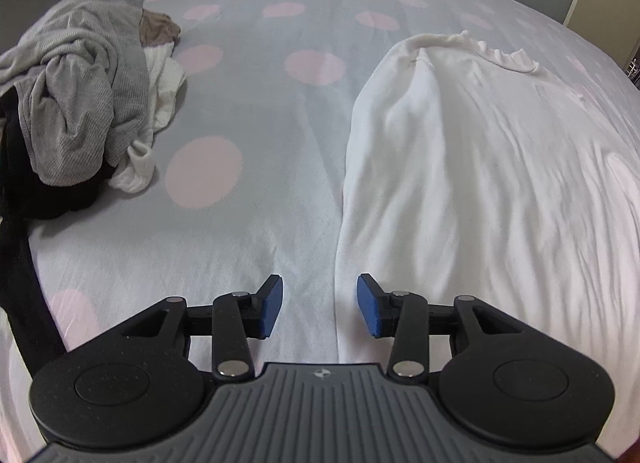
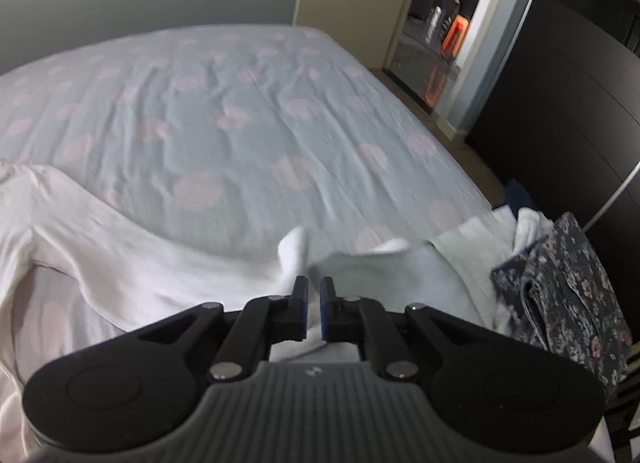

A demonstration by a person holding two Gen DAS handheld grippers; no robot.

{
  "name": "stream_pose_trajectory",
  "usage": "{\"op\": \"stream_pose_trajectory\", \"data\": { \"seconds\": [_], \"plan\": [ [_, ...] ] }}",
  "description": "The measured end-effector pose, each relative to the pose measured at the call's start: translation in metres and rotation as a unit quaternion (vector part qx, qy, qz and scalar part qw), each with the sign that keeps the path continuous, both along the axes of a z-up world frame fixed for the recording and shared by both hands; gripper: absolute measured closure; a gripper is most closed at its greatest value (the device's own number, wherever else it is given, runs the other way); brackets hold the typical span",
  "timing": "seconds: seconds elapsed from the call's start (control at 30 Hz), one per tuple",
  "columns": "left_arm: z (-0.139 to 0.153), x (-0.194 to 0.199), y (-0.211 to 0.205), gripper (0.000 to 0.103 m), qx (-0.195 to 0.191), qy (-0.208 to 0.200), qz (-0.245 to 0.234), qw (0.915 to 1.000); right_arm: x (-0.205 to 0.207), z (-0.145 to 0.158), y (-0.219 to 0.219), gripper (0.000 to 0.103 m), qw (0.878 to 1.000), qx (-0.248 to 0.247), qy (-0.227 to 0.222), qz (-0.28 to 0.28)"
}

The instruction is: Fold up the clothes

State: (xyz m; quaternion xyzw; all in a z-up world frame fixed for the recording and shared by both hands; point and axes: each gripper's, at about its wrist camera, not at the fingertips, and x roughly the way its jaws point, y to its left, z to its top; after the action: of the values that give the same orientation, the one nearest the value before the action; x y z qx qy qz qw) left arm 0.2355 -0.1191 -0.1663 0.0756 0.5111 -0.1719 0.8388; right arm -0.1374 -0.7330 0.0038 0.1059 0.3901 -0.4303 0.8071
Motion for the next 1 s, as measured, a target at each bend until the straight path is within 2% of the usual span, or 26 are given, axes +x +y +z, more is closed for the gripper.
{"op": "stream_pose_trajectory", "data": {
  "seconds": [0.17, 0.33, 0.43, 0.5, 0.57, 0.6, 0.77, 0.87, 1.0],
  "plan": [
    [0.0, -0.006, 0.006, 0.064, 0.0, 0.043, -0.024, 0.9988, 0.017, -0.002, 0.047, 0.092, 0.995, 0.021, -0.077, 0.065],
    [-0.007, -0.019, 0.003, 0.066, 0.014, 0.065, -0.031, 0.9973, 0.058, -0.031, 0.106, 0.091, 0.976, 0.083, -0.15, 0.134],
    [-0.01, -0.021, 0.005, 0.083, 0.004, 0.081, -0.026, 0.9963, 0.088, -0.055, 0.133, 0.077, 0.968, 0.114, -0.164, 0.154],
    [-0.009, -0.023, 0.006, 0.095, -0.01, 0.081, -0.028, 0.9963, 0.102, -0.069, 0.144, 0.076, 0.961, 0.143, -0.177, 0.155],
    [-0.006, -0.027, 0.003, 0.101, -0.006, 0.063, -0.032, 0.9975, 0.112, -0.083, 0.151, 0.074, 0.954, 0.174, -0.196, 0.148],
    [-0.004, -0.03, 0.001, 0.101, -0.003, 0.054, -0.035, 0.9979, 0.115, -0.09, 0.155, 0.074, 0.952, 0.182, -0.199, 0.147],
    [0.034, -0.036, -0.012, 0.101, -0.034, 0.001, -0.068, 0.9971, 0.113, -0.126, 0.158, 0.071, 0.951, 0.219, -0.186, 0.115],
    [0.058, -0.034, -0.035, 0.101, -0.041, -0.022, -0.091, 0.9948, 0.111, -0.126, 0.156, 0.071, 0.95, 0.217, -0.199, 0.107],
    [0.073, -0.034, -0.085, 0.101, -0.046, -0.03, -0.141, 0.9885, 0.122, -0.127, 0.166, 0.071, 0.955, 0.199, -0.177, 0.134]
  ]
}}
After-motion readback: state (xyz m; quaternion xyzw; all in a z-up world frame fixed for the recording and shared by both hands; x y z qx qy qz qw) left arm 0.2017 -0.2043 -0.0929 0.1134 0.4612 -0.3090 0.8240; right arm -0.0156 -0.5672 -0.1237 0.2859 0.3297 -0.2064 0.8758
